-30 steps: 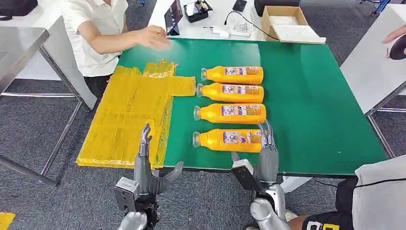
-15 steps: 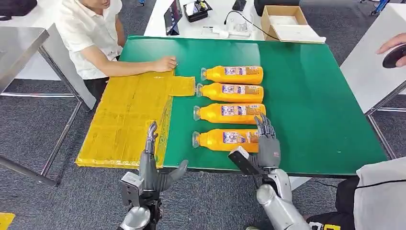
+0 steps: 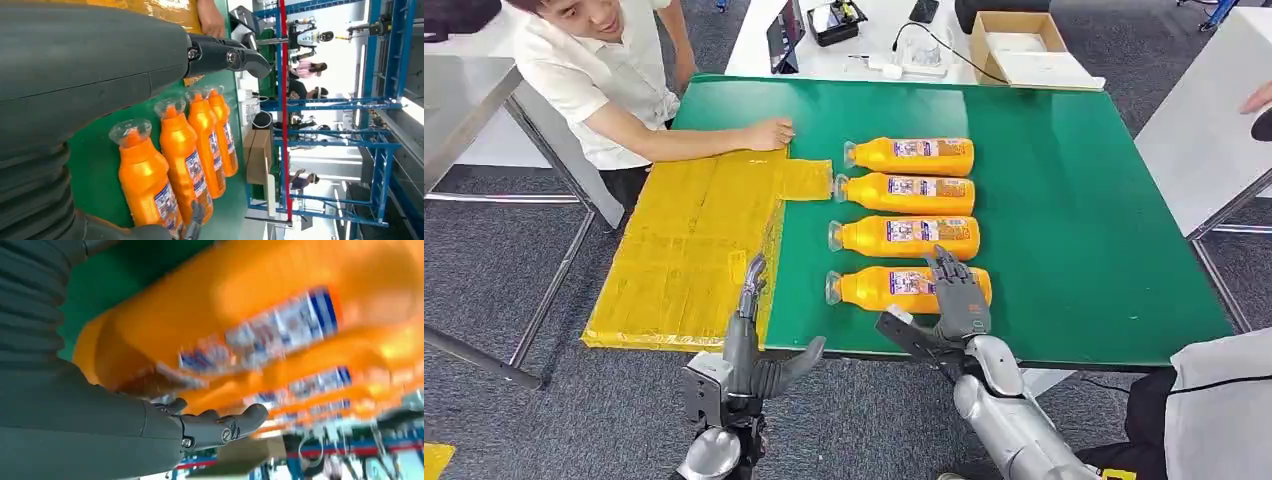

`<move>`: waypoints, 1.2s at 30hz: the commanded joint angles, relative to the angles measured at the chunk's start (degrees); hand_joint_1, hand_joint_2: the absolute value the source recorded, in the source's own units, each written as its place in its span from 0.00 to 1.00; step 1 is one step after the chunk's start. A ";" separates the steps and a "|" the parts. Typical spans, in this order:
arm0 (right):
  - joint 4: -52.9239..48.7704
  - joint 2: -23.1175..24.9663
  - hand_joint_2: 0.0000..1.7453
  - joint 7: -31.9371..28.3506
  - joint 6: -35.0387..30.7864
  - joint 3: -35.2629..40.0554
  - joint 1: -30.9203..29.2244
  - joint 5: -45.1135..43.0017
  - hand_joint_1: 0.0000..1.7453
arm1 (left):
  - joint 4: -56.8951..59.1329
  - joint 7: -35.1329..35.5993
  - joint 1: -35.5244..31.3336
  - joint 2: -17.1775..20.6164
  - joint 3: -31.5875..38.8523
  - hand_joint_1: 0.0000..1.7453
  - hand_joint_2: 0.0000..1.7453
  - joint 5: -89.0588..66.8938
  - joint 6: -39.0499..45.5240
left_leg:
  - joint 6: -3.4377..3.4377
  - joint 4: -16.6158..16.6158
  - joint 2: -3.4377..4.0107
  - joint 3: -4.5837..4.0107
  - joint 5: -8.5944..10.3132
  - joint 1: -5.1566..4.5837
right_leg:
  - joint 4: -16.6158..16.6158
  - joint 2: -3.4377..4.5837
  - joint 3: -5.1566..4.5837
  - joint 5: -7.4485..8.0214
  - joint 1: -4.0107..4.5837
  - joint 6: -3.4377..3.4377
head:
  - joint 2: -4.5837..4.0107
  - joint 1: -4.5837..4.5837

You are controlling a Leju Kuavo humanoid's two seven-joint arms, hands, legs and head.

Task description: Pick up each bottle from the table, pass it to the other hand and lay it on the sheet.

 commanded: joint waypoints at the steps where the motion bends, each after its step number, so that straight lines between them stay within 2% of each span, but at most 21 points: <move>1: 0.44 -2.27 1.00 2.40 4.35 4.98 -2.17 1.26 0.00 | 0.06 1.14 0.06 1.51 0.16 0.00 1.00 -0.95 -0.59 | -0.05 -0.04 0.04 0.13 -0.04 0.00 | -0.01 0.03 0.11 -0.04 0.01 -0.09 | 0.00 0.00; 4: 0.24 -2.95 1.00 6.87 6.61 7.05 -2.78 4.37 0.00 | -0.25 1.27 1.00 0.82 1.51 0.00 1.00 -2.01 -0.40 | -0.10 -0.03 0.06 0.33 -0.11 0.04 | -0.03 0.03 0.31 -0.11 0.05 -0.16 | 0.00 0.00; 8: 0.96 -3.24 1.00 11.14 10.87 9.00 -4.21 7.26 0.00 | -0.69 2.02 1.67 0.26 2.57 0.00 1.00 -2.90 -0.71 | -0.07 -0.01 0.08 0.19 -0.06 0.03 | -0.02 0.06 0.16 -0.04 0.04 -0.11 | 0.00 0.00; 11: -0.22 -3.31 1.00 13.43 10.54 9.00 -3.71 8.28 0.00 | -1.03 2.20 2.10 -0.02 3.14 0.00 1.00 -3.54 -0.56 | -0.07 -0.01 0.08 0.26 -0.06 0.04 | -0.03 0.06 0.22 -0.04 0.05 -0.11 | 0.00 0.00; 14: -0.48 -3.39 1.00 13.57 10.57 9.10 -3.47 8.38 0.00 | -1.16 2.21 2.18 -0.04 3.17 0.00 1.00 -3.61 -0.53 | -0.07 -0.04 -0.02 0.38 -0.03 0.05 | -0.06 -0.05 0.36 -0.04 0.06 -0.12 | 0.00 0.00; 17: -1.03 -3.89 1.00 16.14 12.20 8.90 -2.69 9.91 0.00 | -1.47 2.46 2.61 -0.23 3.72 0.00 1.00 -3.98 -0.30 | -0.06 -0.04 0.00 0.36 -0.04 0.04 | -0.06 -0.02 0.35 -0.04 0.05 -0.11 | 0.00 0.00; 22: -2.48 -5.54 1.00 17.68 10.08 7.08 -0.26 10.48 0.00 | -1.98 2.62 3.22 -0.26 3.95 0.00 1.00 -4.34 0.12 | -0.10 -0.11 -0.13 0.56 -0.07 0.07 | -0.16 -0.16 0.59 -0.10 0.09 -0.17 | 0.00 0.00; 31: -0.95 -5.76 1.00 17.92 12.55 4.02 0.69 9.91 0.00 | -1.54 2.88 3.28 -0.31 3.85 0.00 1.00 -4.47 0.37 | -0.10 -0.08 -0.17 0.56 -0.05 0.03 | -0.14 -0.20 0.59 -0.09 0.05 -0.18 | 0.00 -0.02; 32: -0.39 -5.68 1.00 17.92 13.13 3.83 0.54 9.80 0.22 | -1.49 2.88 3.24 -0.32 3.84 0.00 1.00 -4.47 0.35 | -0.06 -0.09 -0.13 0.54 -0.02 0.00 | -0.14 -0.15 0.54 -0.05 0.02 -0.13 | 0.00 0.00; 33: 0.97 -5.77 1.00 18.26 14.40 3.08 0.23 9.37 0.62 | -1.27 2.88 3.08 -0.30 3.80 0.00 1.00 -4.47 0.36 | -0.09 -0.07 -0.12 0.58 -0.04 0.03 | -0.15 -0.15 0.60 -0.06 0.05 -0.16 | 0.00 0.00; 34: 1.78 -5.91 1.00 17.81 14.01 2.76 0.07 9.20 0.88 | -1.13 2.86 3.00 -0.36 3.84 0.00 1.00 -4.48 0.47 | -0.05 -0.10 -0.14 0.55 0.00 -0.02 | -0.14 -0.17 0.55 -0.04 -0.01 -0.11 | 0.00 0.00; 36: 2.86 -6.13 1.00 16.85 13.83 0.95 0.23 7.14 0.97 | -1.12 2.79 2.86 -0.28 3.95 0.00 1.00 -4.36 0.53 | -0.05 -0.08 -0.14 0.61 0.00 -0.02 | -0.13 -0.16 0.62 -0.04 -0.01 -0.10 | 0.00 -0.02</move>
